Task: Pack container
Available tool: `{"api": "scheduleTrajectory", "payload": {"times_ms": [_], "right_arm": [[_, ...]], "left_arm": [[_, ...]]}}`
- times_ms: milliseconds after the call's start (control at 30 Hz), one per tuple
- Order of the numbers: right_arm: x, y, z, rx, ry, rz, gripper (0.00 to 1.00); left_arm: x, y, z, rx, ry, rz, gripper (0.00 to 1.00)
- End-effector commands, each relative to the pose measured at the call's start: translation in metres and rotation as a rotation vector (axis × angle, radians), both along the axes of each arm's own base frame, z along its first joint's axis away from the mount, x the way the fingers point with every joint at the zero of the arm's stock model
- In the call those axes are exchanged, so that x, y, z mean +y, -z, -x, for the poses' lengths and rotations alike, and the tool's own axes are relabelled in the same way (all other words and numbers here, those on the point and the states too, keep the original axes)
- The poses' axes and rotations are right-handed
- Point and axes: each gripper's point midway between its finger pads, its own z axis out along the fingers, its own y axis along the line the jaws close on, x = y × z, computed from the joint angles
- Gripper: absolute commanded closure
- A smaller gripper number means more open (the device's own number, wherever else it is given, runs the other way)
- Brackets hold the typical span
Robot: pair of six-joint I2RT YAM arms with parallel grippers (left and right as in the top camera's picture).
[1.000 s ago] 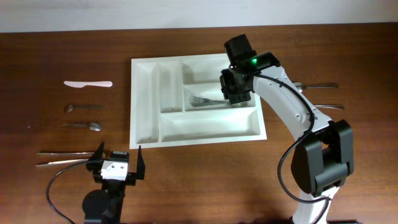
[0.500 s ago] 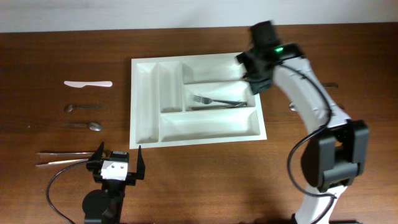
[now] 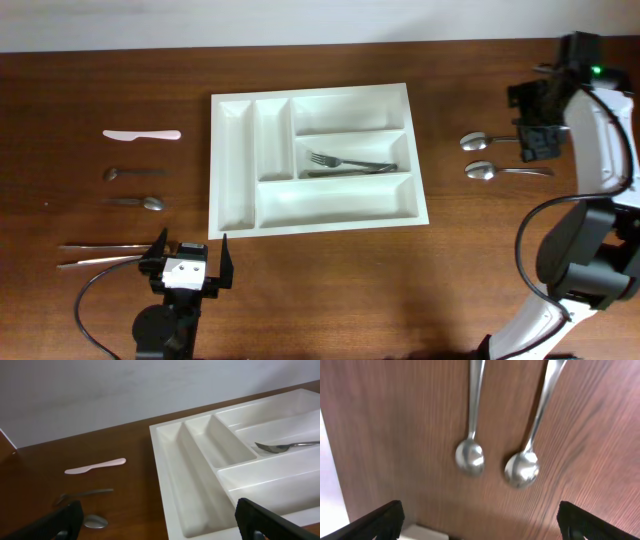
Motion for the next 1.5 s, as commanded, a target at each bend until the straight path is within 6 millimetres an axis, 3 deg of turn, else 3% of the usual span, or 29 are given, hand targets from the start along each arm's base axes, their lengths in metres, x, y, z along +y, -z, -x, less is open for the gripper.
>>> {"api": "scheduleTrajectory", "payload": {"times_ms": [0, 267, 567, 733, 1200, 1467], "right_arm": [[-0.01, -0.009, -0.002, -0.019, 0.005, 0.058, 0.01], [-0.018, 0.009, -0.013, -0.014, 0.022, 0.075, 0.01], [-0.014, 0.073, 0.001, 0.147, 0.023, -0.025, 0.01], [-0.016, 0.089, 0.006, 0.195, 0.026, -0.022, 0.01], [-0.039, 0.092, 0.024, 0.26, 0.07, 0.036, 0.01], [-0.042, 0.094, 0.022, 0.252, 0.069, 0.039, 0.01]], "left_arm": [[0.001, 0.002, 0.0, -0.001, -0.006, -0.013, 0.01], [0.001, 0.002, 0.0, -0.001, -0.006, -0.013, 0.01], [0.001, 0.002, 0.0, -0.001, -0.006, -0.013, 0.01], [0.001, 0.002, 0.0, -0.001, -0.006, -0.013, 0.01], [0.001, 0.002, 0.0, -0.001, -0.006, -0.013, 0.01], [0.001, 0.002, 0.0, -0.001, -0.006, -0.013, 0.01]]}}
